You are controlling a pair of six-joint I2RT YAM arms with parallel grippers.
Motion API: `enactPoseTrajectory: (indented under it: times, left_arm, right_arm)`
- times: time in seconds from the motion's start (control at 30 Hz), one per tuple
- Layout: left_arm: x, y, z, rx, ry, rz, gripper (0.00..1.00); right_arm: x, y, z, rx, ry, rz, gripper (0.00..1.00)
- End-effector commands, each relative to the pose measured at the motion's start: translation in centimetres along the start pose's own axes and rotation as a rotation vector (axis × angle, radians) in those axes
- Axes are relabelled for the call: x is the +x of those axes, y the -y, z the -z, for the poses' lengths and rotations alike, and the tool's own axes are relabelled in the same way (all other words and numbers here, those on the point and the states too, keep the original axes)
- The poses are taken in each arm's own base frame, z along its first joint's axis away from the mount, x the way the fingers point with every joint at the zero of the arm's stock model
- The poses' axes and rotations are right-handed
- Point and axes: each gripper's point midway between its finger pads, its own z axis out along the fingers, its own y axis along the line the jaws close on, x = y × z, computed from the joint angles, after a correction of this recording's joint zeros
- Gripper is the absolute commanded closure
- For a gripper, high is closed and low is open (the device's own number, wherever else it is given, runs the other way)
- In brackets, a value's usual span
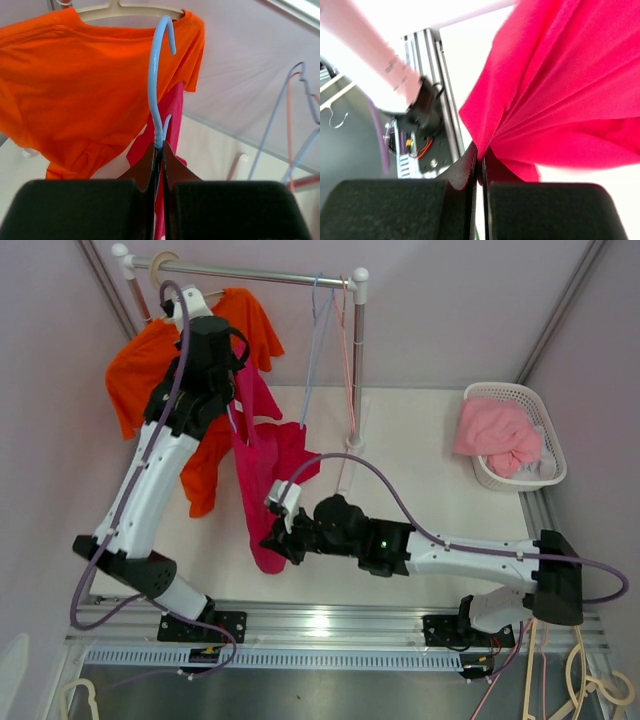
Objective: Remove the t-shirt from the hanger
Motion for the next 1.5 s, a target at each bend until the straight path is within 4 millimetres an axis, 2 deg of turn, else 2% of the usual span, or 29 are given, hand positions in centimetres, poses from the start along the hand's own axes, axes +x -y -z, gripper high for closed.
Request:
enactPoseTrajectory:
  times: [0.0,0.03,0.1,0.13,0.17,0.2,0.27,0.33,0.37,0.4,0.43,0.53,0.57,0.63,0.67,0.7,0.73,0.77,0.8,0.83,0.87,0.93,1.03,1.07,1.13,1.2,1.33,1.43,1.47]
  left_arm:
    - [-2.8,1.3,-2.8,0.011,0.074,0.055,0.99]
    - [-4.4,1.3,-2.5,0.018,0.098,0.076,0.99]
    - [-3.8,1.8,-3.1,0.024,0.077,0.055,0.99]
    - [-4.8,2.3,-2.4,0.06,0.081,0.073,0.99]
    - [-4.1,2.3,-1.9,0.081,0.041,0.068,0.99]
    - [-4.5,2.4,-0.7,0.12,0.029,0.08,0.99]
    - [-3.2,2.4,1.1,0.165,-0.038,0.095,0.99]
    - [-4.7,0.7,3.8,0.171,0.026,0.134,0.99]
    - [-3.8,0.3,3.2,0.166,0.05,0.108,0.99]
    - [-4.8,0.0,4.2,0.19,0.074,0.116,0.99]
    - [-5.6,-0.7,5.6,0.213,0.081,0.12,0.99]
    - [-5.4,-0.2,9.8,0.374,-0.003,0.085,0.99]
    - [-4.8,-0.1,10.9,0.414,-0.039,0.088,0.99]
    - [-1.0,0.7,13.3,0.543,-0.185,0.039,0.99]
    - [0.9,0.3,15.6,0.608,-0.26,0.012,0.99]
    - [0.4,0.1,16.8,0.646,-0.248,0.015,0.99]
    - [3.1,-0.7,17.3,0.641,-0.324,-0.042,0.99]
    - [2.9,-2.0,18.9,0.655,-0.309,-0.046,0.99]
    - [3.1,-3.4,19.0,0.608,-0.296,-0.055,0.99]
    - [4.5,-4.8,18.8,0.565,-0.311,-0.091,0.99]
    - [3.3,-6.7,20.0,0.548,-0.244,-0.08,0.99]
    - [2.9,-9.6,19.5,0.434,-0.164,-0.1,0.99]
    - [0.0,-12.2,20.4,0.374,-0.011,-0.082,0.99]
    - [-0.3,-12.5,20.3,0.359,-0.001,-0.085,0.99]
    - [-0.5,-12.0,19.5,0.335,-0.017,-0.112,0.99]
    - [0.3,-10.8,18.5,0.348,-0.06,-0.138,0.99]
    - [2.1,-6.8,16.0,0.416,-0.15,-0.157,0.99]
    - [1.1,-4.9,15.0,0.457,-0.118,-0.131,0.99]
    - [1.6,-4.0,13.8,0.456,-0.142,-0.141,0.99]
  right_arm:
    - [2.6,-5.1,3.0,-0.067,-0.018,-0.017,1.0]
    - [3.2,-5.5,3.3,-0.065,-0.015,-0.021,1.0]
    - [5.6,-4.6,3.7,0.007,-0.05,-0.065,1.0]
    - [6.4,-3.8,3.7,0.044,-0.064,-0.077,1.0]
    - [7.2,-2.9,3.5,0.085,-0.081,-0.086,1.0]
    - [7.1,-1.8,3.5,0.13,-0.074,-0.092,1.0]
    - [6.1,0.7,3.3,0.181,-0.046,-0.109,1.0]
    - [4.6,0.8,2.7,0.133,-0.034,-0.101,1.0]
    - [4.0,0.7,2.3,0.124,-0.034,-0.088,1.0]
    - [2.8,0.6,1.5,0.13,-0.026,-0.071,1.0]
    - [2.7,1.2,1.3,0.174,-0.037,-0.063,1.0]
    - [1.9,3.6,1.0,0.268,-0.029,-0.072,1.0]
    - [1.5,4.4,1.0,0.287,-0.017,-0.082,1.0]
    - [0.3,7.0,1.2,0.351,0.012,-0.112,1.0]
    - [0.7,8.7,1.2,0.397,-0.008,-0.119,1.0]
    - [-0.3,9.5,1.5,0.423,0.015,-0.123,1.0]
    - [0.3,10.5,1.4,0.456,-0.016,-0.126,1.0]
    - [-0.7,11.1,1.5,0.48,-0.003,-0.128,1.0]
    - [-0.3,11.7,1.7,0.508,-0.021,-0.13,1.0]
    - [-0.3,12.0,1.8,0.525,-0.022,-0.132,1.0]
    - [-0.2,12.2,2.0,0.54,-0.025,-0.134,1.0]
    - [0.0,11.9,2.8,0.557,-0.037,-0.136,1.0]
    - [-1.9,10.7,6.6,0.589,0.016,-0.148,1.0]
    - [-4.6,9.8,9.4,0.583,0.094,-0.173,1.0]
    - [-6.6,10.6,13.7,0.667,0.129,-0.207,1.0]
    - [-9.9,11.4,19.4,0.763,0.171,-0.265,1.0]
    - [-14.6,14.8,27.9,1.076,0.27,-0.194,1.0]
    - [-18.3,17.3,32.1,1.229,0.358,-0.114,1.0]
    - [-19.3,18.1,33.2,1.269,0.38,-0.096,1.0]
